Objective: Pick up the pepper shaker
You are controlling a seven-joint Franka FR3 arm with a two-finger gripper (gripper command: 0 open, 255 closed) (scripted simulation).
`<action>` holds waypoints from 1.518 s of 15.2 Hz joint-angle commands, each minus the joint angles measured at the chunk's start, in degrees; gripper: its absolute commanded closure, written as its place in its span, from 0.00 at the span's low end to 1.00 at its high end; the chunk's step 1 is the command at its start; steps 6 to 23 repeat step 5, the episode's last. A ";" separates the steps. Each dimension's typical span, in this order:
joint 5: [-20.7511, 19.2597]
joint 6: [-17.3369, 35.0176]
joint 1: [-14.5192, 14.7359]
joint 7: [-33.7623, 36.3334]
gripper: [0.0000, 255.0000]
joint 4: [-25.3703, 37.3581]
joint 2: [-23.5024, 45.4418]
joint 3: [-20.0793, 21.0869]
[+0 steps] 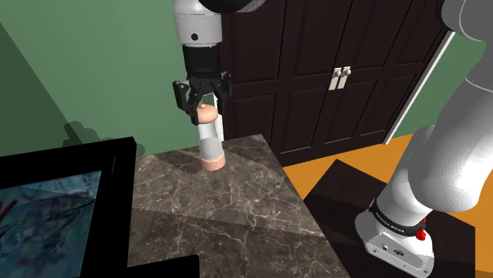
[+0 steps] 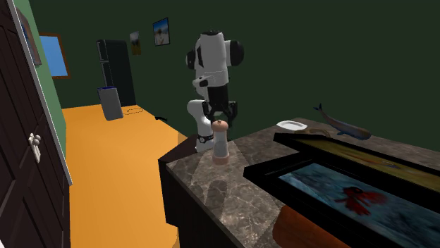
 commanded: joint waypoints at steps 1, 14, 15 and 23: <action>-0.11 -1.65 -0.05 0.10 1.00 1.85 0.22 -0.05; -0.20 -3.34 -0.04 0.31 1.00 3.75 0.43 -0.04; -0.20 -3.34 -0.04 0.31 1.00 3.75 0.43 -0.04; -0.20 -3.34 -0.04 0.31 1.00 3.75 0.43 -0.04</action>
